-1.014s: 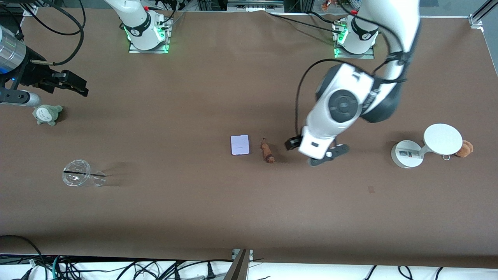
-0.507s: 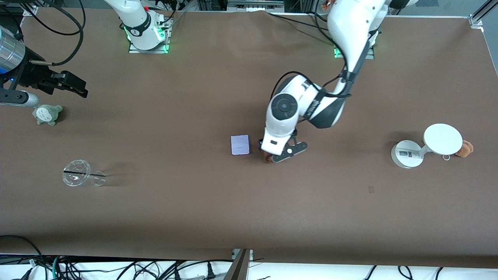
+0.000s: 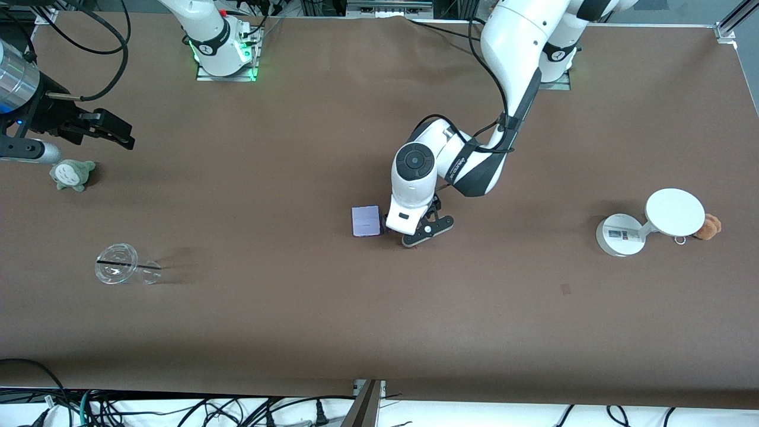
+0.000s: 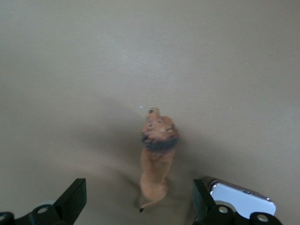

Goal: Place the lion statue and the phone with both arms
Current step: 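Grasp the lion figurine with the left gripper and lift it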

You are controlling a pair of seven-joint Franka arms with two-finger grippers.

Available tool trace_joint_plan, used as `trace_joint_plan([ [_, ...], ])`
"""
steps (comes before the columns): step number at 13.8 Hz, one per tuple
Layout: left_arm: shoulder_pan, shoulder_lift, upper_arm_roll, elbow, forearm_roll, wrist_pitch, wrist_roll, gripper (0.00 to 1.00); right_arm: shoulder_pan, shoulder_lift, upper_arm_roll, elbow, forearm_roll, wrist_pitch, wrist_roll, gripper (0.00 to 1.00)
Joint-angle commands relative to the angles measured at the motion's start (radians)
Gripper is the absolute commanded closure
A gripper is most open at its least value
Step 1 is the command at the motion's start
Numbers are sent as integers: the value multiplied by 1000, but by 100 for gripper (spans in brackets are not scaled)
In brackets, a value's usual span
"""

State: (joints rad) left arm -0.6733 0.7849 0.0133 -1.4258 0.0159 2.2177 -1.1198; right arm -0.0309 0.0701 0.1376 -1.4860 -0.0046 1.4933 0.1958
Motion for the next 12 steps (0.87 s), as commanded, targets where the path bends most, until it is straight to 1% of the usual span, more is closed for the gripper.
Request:
trace_joint_plan([
  [1, -37, 71, 20, 82, 30, 11, -17, 0, -11, 8, 13, 15, 0, -1, -9, 0],
  [2, -38, 73, 22, 82, 32, 11, -17, 0, -11, 23, 11, 15, 0, -4, -9, 0],
  [6, -38, 83, 22, 81, 81, 11, -15, 0, -11, 34, 11, 18, -2, -4, -9, 0],
  [7, -38, 86, 23, 81, 85, 11, -12, 7, -12, 37, 11, 18, 0, -4, -9, 0],
  [9, -38, 94, 24, 81, 110, 11, -14, 8, -11, 39, 11, 18, -3, -5, -9, 0],
  [11, -37, 96, 24, 82, 111, 13, -12, 18, -11, 51, 11, 18, -9, -7, -10, 0],
  [12, -37, 96, 25, 82, 113, 13, -9, 26, -11, 51, 11, 18, -8, -7, -10, 0],
])
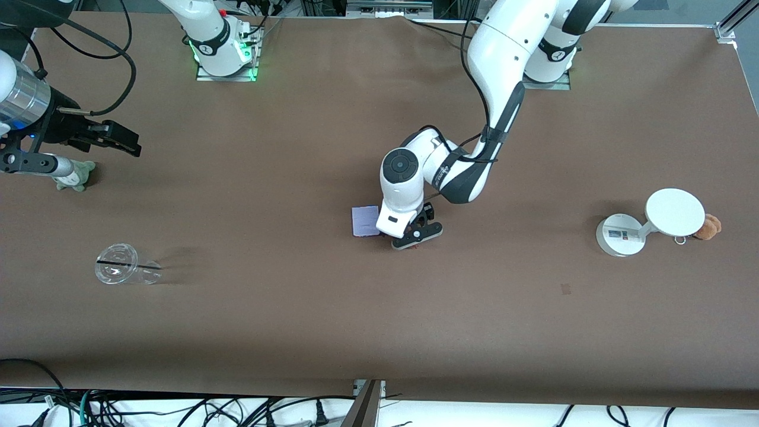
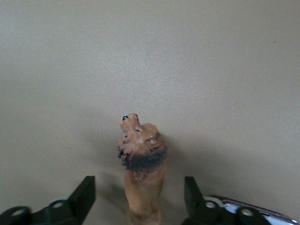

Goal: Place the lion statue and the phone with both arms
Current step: 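Grasp the lion figurine with the left gripper and lift it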

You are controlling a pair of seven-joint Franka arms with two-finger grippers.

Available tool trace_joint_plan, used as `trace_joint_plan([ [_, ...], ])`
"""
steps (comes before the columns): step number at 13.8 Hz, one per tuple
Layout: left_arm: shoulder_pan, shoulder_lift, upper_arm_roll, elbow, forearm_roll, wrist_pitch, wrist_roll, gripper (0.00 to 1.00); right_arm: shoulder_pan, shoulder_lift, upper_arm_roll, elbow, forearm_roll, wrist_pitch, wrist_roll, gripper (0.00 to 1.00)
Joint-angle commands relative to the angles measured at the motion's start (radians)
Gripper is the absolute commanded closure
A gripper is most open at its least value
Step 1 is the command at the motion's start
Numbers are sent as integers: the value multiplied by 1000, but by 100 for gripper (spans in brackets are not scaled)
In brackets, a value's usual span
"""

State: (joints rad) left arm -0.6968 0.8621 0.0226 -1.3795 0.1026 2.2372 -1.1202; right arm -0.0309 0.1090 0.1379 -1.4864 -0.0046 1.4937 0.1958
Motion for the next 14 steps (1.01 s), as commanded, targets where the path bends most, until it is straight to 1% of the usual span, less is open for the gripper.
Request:
trace_joint_plan([
  [1, -13, 18, 16, 36, 26, -7, -9, 40, -11, 12, 11, 18, -9, -9, -10, 0],
  [3, -13, 17, 14, 36, 25, -8, -15, 75, -11, 12, 11, 18, -9, -7, -12, 0],
  [4, -13, 12, 16, 36, 25, -11, -15, 99, -11, 12, 11, 18, -9, -9, -12, 0],
  [7, -9, -14, 19, 36, 26, -28, -15, 100, -11, 14, 11, 17, -12, -9, -10, 0],
  [9, 6, -81, 51, 20, 25, -66, 9, 100, -11, 14, 11, 15, -12, -9, -9, 0],
  [10, 34, -113, 51, 17, 19, -109, 55, 100, -11, 14, 12, 17, -12, -9, -7, 0],
  [11, 55, -164, 51, -7, 9, -155, 136, 100, -8, 14, 12, 15, -12, -12, -3, 0],
  [12, 84, -213, 51, -59, 8, -188, 214, 100, -6, 14, 12, 12, -14, -13, -1, 0],
  [14, 150, -317, 48, -183, -15, -186, 311, 100, 0, 15, 14, 11, -14, -16, -2, 0],
])
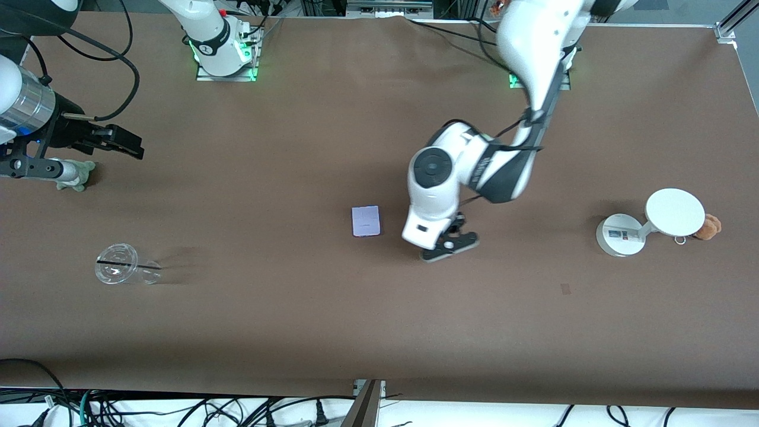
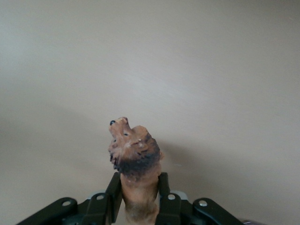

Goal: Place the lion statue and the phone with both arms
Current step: 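Grasp the lion figurine with the left gripper and lift it, then carry the lion toward the white lamp while the right gripper reaches the phone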

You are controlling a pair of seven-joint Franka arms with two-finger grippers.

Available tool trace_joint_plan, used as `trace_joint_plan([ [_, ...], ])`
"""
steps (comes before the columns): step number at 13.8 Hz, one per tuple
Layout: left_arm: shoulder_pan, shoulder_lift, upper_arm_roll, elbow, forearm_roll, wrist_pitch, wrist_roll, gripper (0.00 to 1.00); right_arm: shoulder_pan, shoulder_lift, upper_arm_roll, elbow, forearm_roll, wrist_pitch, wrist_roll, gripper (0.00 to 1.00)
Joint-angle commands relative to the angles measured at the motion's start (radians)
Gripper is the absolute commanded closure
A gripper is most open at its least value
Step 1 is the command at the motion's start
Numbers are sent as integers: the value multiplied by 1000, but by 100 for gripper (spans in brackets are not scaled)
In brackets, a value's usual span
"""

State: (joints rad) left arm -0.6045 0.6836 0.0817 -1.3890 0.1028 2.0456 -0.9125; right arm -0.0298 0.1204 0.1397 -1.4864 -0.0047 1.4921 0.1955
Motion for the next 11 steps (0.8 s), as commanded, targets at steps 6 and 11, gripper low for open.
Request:
trace_joint_plan([
  [6, 285, -341, -11, -438, -17, 33, 411, 100, 94, 91, 12, 9, -11, -81, -1, 0],
  [11, 434, -366, -10, -588, -18, 198, 611, 100, 227, 165, 12, 12, 0, 48, 135, 0],
])
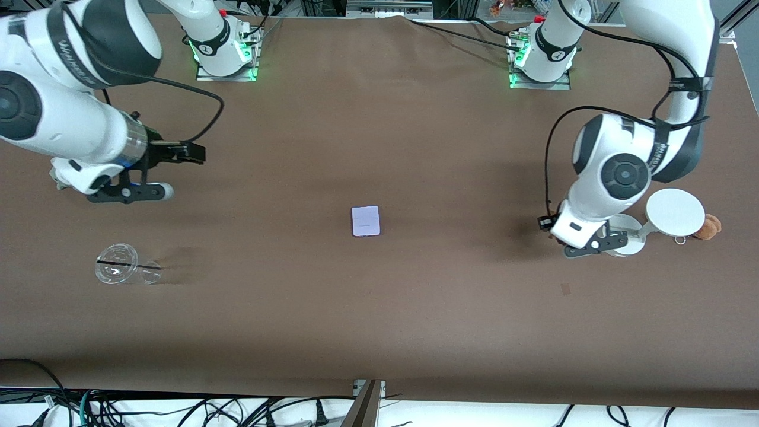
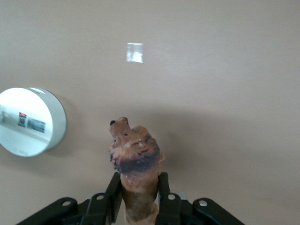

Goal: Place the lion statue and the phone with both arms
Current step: 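Carry the lion toward the white lamp while the right gripper reaches the phone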

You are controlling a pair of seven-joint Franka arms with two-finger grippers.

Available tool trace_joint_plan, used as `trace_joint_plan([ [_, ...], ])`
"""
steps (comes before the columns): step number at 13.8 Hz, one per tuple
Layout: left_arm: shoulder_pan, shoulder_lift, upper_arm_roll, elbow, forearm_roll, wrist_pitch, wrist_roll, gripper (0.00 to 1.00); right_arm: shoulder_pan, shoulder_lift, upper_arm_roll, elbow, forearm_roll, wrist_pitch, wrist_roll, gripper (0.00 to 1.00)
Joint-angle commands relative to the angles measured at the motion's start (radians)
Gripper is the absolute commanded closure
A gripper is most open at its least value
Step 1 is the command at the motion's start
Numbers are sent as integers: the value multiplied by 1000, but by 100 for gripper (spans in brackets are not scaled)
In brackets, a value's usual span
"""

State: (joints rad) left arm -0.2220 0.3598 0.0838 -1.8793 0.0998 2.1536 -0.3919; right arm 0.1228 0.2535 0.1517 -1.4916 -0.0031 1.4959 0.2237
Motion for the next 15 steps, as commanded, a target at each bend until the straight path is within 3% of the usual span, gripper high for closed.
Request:
trace_joint_plan([
  [1, 67, -42, -9, -137, -15, 150, 129, 100, 109, 58, 0, 19, 1, 82, 206, 0],
  [7, 128, -39, -6, -291, -15, 370, 242, 100, 261, 226, 2, 19, 35, 384, 500, 0],
  [9, 147, -33, -6, -340, -15, 458, 278, 100, 297, 285, 0, 19, 25, 460, 503, 0],
  [15, 182, -13, -1, -360, -15, 499, 352, 100, 409, 418, -1, -13, 21, 737, 513, 0],
])
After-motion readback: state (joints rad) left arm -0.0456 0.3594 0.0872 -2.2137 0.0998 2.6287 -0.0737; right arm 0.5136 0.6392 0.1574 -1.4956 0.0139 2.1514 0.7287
